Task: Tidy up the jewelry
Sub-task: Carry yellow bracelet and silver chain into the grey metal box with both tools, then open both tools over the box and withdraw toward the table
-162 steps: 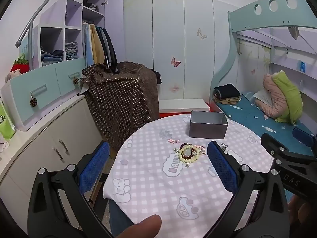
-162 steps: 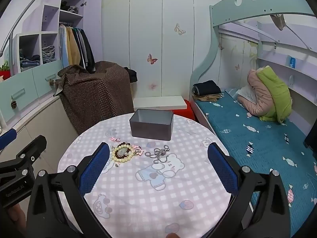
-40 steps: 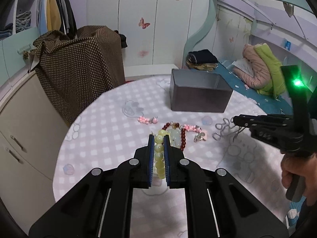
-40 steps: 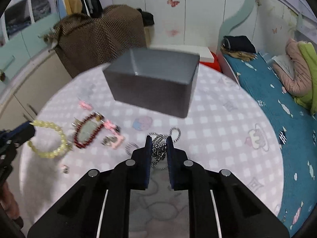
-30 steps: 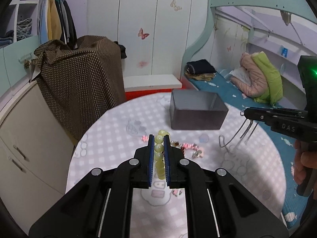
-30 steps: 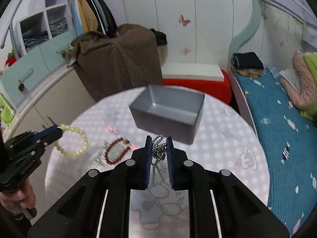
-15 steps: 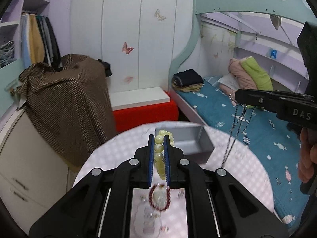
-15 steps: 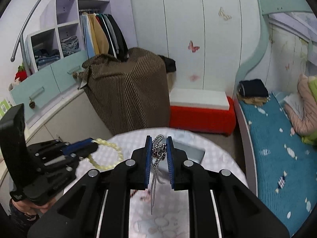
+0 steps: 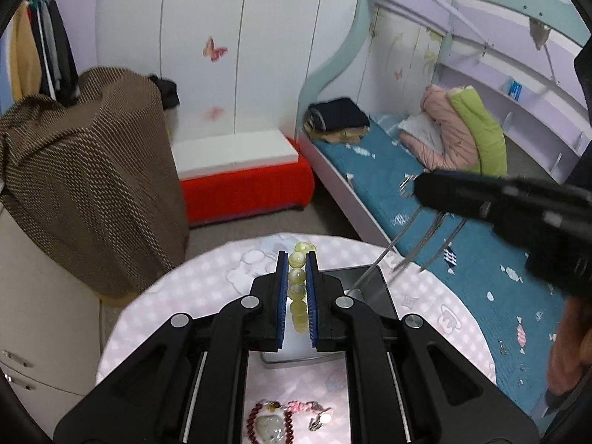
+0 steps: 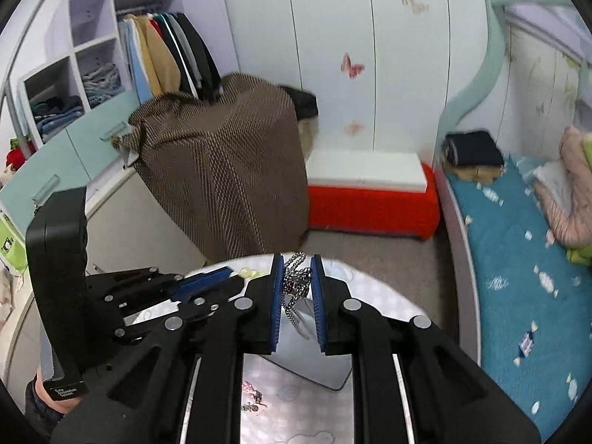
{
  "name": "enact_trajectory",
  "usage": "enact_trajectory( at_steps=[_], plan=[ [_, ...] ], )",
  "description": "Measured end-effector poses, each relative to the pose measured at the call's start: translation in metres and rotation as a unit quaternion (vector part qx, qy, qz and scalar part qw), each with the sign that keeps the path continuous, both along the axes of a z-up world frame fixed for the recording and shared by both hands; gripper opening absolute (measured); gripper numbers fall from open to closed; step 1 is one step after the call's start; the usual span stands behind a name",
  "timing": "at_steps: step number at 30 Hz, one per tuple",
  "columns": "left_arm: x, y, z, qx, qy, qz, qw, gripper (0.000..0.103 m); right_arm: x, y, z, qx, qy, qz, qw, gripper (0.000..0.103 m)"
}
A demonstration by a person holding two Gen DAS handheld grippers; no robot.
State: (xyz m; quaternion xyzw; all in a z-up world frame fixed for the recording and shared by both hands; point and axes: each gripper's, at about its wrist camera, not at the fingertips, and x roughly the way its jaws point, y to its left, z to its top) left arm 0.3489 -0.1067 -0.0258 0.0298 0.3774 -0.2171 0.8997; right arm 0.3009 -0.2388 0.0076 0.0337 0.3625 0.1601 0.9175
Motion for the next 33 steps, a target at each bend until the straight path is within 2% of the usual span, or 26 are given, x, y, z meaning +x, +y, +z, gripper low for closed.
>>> enact_trajectory(
  at_steps=[4, 5, 6, 7, 8, 9, 10, 13, 14, 15, 16, 17, 26, 33],
  plan=[
    [0.013, -0.006, -0.017, 0.003, 0.024, 0.004, 0.9997, 0.010, 0.015, 0.000, -0.028, 0.003, 0.043, -0.007, 0.999, 0.017],
    [0.014, -0.006, -0.020, 0.004, 0.026, 0.005, 0.9996, 0.015, 0.017, -0.001, -0.035, 0.006, 0.053, -0.009, 0.999, 0.018],
    [0.014, -0.005, -0.022, 0.006, 0.028, 0.009, 0.9995, 0.031, 0.018, -0.001, -0.038, 0.007, 0.059, -0.011, 0.998, 0.018],
    [0.013, -0.003, -0.023, 0.007, 0.028, 0.013, 0.9995, 0.043, 0.019, -0.003, -0.043, 0.010, 0.065, -0.015, 0.998, 0.025],
    [0.011, 0.000, -0.023, 0.007, 0.023, 0.020, 0.9995, 0.064, 0.018, -0.005, -0.046, 0.013, 0.069, -0.019, 0.997, 0.036],
    [0.008, 0.004, -0.022, 0.009, 0.015, 0.027, 0.9995, 0.074, 0.016, -0.007, -0.047, 0.015, 0.069, -0.022, 0.997, 0.044],
    [0.004, 0.008, -0.022, 0.010, 0.010, 0.032, 0.9994, 0.076, 0.013, -0.008, -0.047, 0.013, 0.066, -0.025, 0.997, 0.061],
    [-0.006, 0.024, -0.018, 0.009, 0.000, 0.057, 0.9983, 0.086, 0.003, -0.013, -0.043, 0.016, 0.051, -0.029, 0.998, 0.069],
    [-0.011, 0.029, -0.016, 0.011, -0.008, 0.067, 0.9977, 0.090, -0.004, -0.015, -0.040, 0.021, 0.045, -0.034, 0.998, 0.078],
    [-0.017, 0.036, -0.014, 0.011, -0.015, 0.073, 0.9972, 0.090, -0.007, -0.017, -0.038, 0.023, 0.039, -0.038, 0.998, 0.083],
    [-0.023, 0.040, -0.012, 0.012, -0.021, 0.077, 0.9967, 0.090, -0.015, -0.019, -0.034, 0.023, 0.026, -0.045, 0.998, 0.094],
    [-0.033, 0.045, -0.009, 0.016, -0.032, 0.085, 0.9958, 0.092, -0.017, -0.019, -0.032, 0.023, 0.019, -0.048, 0.998, 0.096],
    [-0.114, 0.062, 0.024, 0.037, -0.125, 0.117, 0.9845, 0.097, -0.074, -0.029, -0.018, 0.021, -0.034, -0.093, 0.995, 0.096],
    [-0.169, 0.075, 0.033, 0.035, -0.156, 0.137, 0.9776, 0.098, -0.131, -0.031, -0.005, 0.026, -0.081, -0.104, 0.991, 0.096]
  ],
)
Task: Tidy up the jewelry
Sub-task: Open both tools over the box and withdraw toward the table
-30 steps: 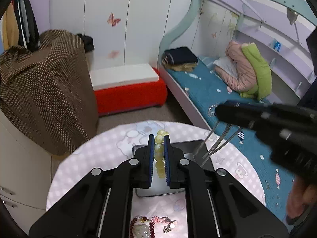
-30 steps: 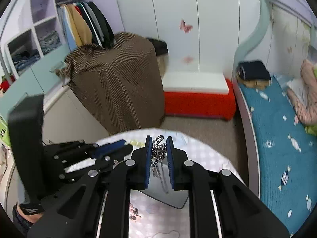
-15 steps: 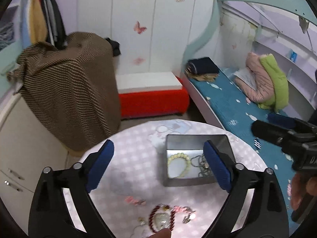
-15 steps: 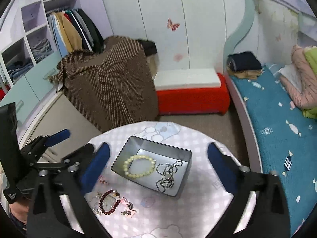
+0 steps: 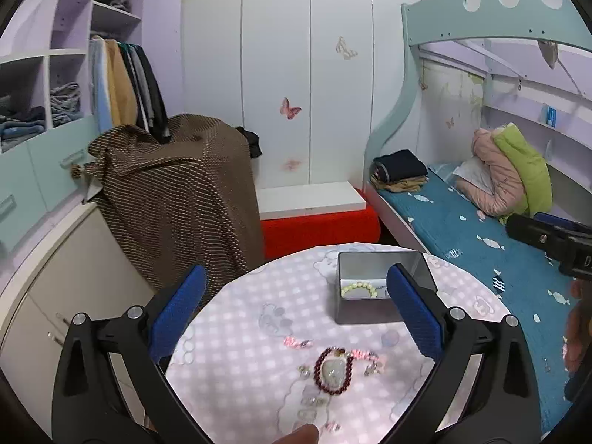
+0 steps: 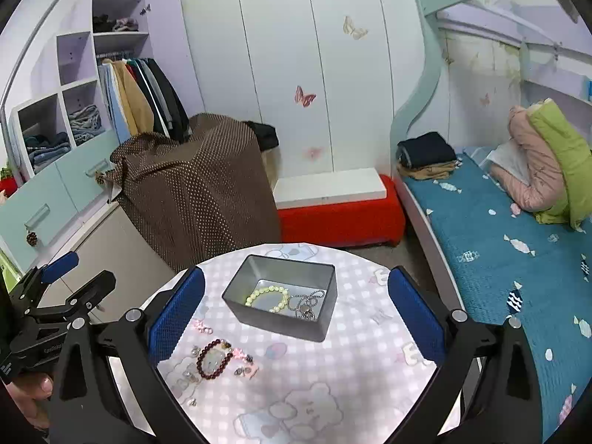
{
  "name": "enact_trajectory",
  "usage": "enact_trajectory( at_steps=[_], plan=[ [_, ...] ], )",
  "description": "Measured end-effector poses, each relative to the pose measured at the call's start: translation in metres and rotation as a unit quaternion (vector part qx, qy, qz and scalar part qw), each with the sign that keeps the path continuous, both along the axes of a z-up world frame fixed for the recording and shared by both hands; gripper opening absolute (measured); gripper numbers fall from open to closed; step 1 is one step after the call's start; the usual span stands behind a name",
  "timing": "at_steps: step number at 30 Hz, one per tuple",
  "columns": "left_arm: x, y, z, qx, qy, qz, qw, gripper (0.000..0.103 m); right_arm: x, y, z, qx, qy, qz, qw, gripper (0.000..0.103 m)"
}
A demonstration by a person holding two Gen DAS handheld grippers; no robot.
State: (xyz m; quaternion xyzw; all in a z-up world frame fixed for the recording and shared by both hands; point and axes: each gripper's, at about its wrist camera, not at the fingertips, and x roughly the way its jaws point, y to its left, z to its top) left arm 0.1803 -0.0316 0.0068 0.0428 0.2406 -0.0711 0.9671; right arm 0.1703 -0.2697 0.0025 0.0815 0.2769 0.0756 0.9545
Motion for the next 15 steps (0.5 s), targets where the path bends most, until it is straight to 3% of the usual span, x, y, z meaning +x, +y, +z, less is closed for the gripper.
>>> enact_trajectory(
  at_steps=[15],
  plan=[
    [-0.082, 0.027, -0.029, -0.008, -0.012, 0.037, 0.9992, 0.098, -0.085, 0.022, -0.031, -0.003, -0.014, -0.018, 1.000, 0.096]
  ],
)
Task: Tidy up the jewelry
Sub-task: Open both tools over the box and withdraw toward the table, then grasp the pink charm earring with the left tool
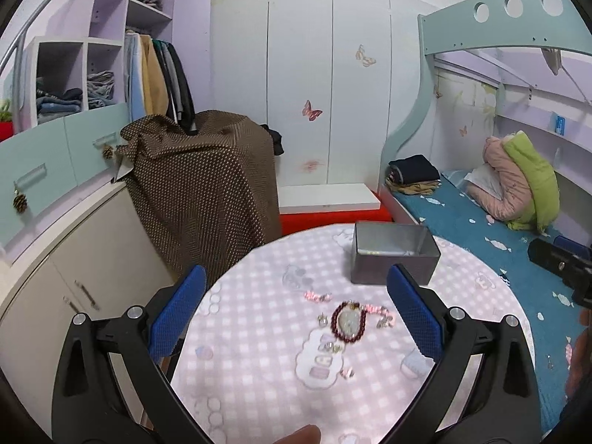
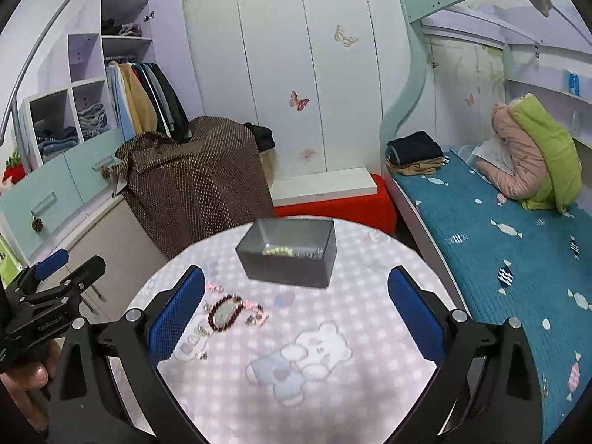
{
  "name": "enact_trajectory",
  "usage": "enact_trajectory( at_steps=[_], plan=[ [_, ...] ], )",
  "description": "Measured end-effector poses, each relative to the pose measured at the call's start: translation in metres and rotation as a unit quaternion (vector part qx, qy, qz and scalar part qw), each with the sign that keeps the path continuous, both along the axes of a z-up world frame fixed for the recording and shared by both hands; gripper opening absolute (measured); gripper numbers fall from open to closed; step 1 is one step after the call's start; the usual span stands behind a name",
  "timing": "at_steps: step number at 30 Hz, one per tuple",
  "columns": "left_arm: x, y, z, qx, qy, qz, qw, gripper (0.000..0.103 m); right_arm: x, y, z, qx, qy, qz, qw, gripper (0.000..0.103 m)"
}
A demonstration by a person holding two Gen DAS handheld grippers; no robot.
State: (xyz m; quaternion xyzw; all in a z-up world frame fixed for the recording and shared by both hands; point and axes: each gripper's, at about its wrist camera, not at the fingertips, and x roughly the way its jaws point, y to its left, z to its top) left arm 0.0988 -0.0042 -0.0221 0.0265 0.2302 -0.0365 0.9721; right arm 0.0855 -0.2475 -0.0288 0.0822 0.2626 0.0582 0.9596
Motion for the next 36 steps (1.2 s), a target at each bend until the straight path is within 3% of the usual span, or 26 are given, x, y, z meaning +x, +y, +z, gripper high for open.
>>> enact_trajectory(
  at_steps=[6, 16, 20, 29, 31, 32, 33, 36],
  plan=[
    [-0.013, -0.005, -0.038, 0.013, 0.025, -0.023, 0.9993, 0.098, -0.009, 0.008, -0.021, -0.005, 0.016, 0.010, 1.000, 0.096],
    [0.019, -0.016, -0.117, 0.008, 0.126, -0.042, 0.9912, 0.098, -0.009, 0.003, -0.059, 0.003, 0.061, 0.003, 0.998, 0.096],
    [0.032, -0.021, -0.135, 0.009, 0.158, -0.042, 0.9866, 0.098, -0.006, 0.004, -0.066, 0.000, 0.072, 0.004, 0.997, 0.096],
    [0.053, -0.027, -0.150, 0.022, 0.188, -0.029, 0.9814, 0.097, 0.015, 0.012, -0.098, -0.019, 0.113, 0.009, 0.993, 0.096],
    [0.055, -0.025, -0.153, 0.017, 0.197, -0.029, 0.9799, 0.085, 0.017, 0.012, -0.102, -0.020, 0.117, 0.011, 0.993, 0.096],
    [0.057, -0.025, -0.157, 0.015, 0.205, -0.031, 0.9781, 0.069, 0.018, 0.012, -0.104, -0.020, 0.119, 0.012, 0.993, 0.096],
    [0.060, -0.024, -0.162, 0.010, 0.218, -0.033, 0.9753, 0.063, 0.018, 0.012, -0.105, -0.019, 0.120, 0.012, 0.993, 0.096],
    [0.060, -0.024, -0.162, 0.007, 0.216, -0.039, 0.9755, 0.056, 0.020, 0.012, -0.107, -0.019, 0.123, 0.013, 0.992, 0.096]
  ],
)
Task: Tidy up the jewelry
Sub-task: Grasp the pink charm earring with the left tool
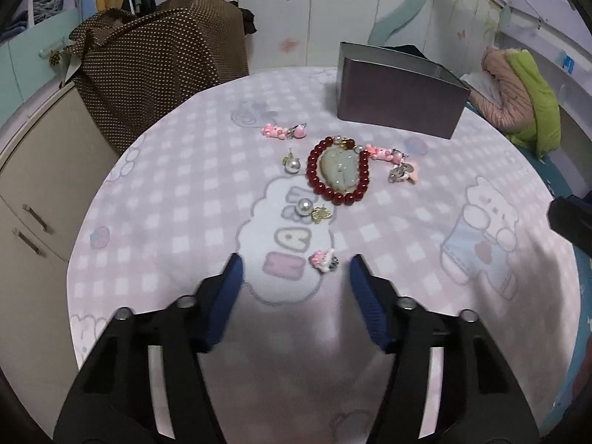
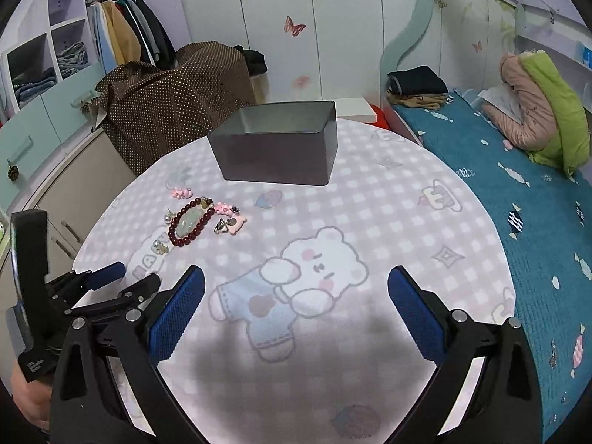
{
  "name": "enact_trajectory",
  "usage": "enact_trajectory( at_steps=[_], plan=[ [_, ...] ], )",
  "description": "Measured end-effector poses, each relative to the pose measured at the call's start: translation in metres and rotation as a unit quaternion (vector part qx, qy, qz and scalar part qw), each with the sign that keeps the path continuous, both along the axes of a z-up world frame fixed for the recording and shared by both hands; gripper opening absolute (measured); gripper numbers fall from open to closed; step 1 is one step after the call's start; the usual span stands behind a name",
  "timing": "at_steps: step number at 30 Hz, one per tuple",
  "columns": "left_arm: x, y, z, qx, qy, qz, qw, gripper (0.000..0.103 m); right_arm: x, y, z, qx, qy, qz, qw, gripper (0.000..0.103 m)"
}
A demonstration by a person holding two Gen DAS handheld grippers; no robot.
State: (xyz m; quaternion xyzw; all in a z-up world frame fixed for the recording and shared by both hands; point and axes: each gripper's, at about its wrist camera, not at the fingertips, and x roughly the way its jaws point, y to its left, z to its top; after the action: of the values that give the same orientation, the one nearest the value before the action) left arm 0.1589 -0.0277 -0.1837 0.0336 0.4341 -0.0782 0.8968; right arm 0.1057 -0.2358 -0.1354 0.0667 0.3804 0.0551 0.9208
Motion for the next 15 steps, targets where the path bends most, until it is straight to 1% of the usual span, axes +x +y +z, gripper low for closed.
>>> enact_trajectory(
  at_steps=[2, 4, 6, 10, 11, 12, 13, 14, 15],
  plan=[
    [0.001, -0.001, 0.000, 0.002, 0.000, -0.004, 1.0000, 0.055, 0.002, 0.001, -0.001, 0.001, 0.002, 0.001, 1.000, 0.096],
    [0.001, 0.000, 0.000, 0.001, -0.001, -0.009, 1.0000, 0.052, 0.004, 0.003, -0.001, -0.001, 0.004, 0.005, 1.000, 0.096],
    [0.002, 0.000, 0.001, 0.003, -0.002, -0.014, 0.9999, 0.043, 0.006, 0.007, -0.002, -0.002, 0.006, 0.009, 1.000, 0.096],
    [0.006, -0.001, 0.000, 0.004, -0.003, -0.024, 0.9997, 0.040, 0.012, 0.010, -0.004, -0.005, 0.009, 0.015, 1.000, 0.096],
    [0.006, -0.001, 0.000, 0.003, -0.004, -0.026, 0.9997, 0.036, 0.014, 0.010, -0.004, -0.005, 0.009, 0.016, 1.000, 0.096],
    [0.006, -0.001, 0.000, -0.001, -0.004, -0.029, 0.9996, 0.029, 0.015, 0.010, -0.004, -0.005, 0.010, 0.016, 1.000, 0.096],
    [0.006, 0.000, 0.001, -0.004, -0.003, -0.030, 0.9995, 0.025, 0.016, 0.011, -0.004, -0.006, 0.010, 0.018, 1.000, 0.096],
    [0.005, 0.000, 0.001, -0.007, -0.003, -0.031, 0.9995, 0.016, 0.018, 0.011, -0.005, -0.008, 0.011, 0.019, 1.000, 0.096],
    [0.004, 0.001, 0.001, -0.012, -0.003, -0.033, 0.9994, 0.015, 0.020, 0.012, -0.005, -0.009, 0.013, 0.019, 1.000, 0.096]
  ],
)
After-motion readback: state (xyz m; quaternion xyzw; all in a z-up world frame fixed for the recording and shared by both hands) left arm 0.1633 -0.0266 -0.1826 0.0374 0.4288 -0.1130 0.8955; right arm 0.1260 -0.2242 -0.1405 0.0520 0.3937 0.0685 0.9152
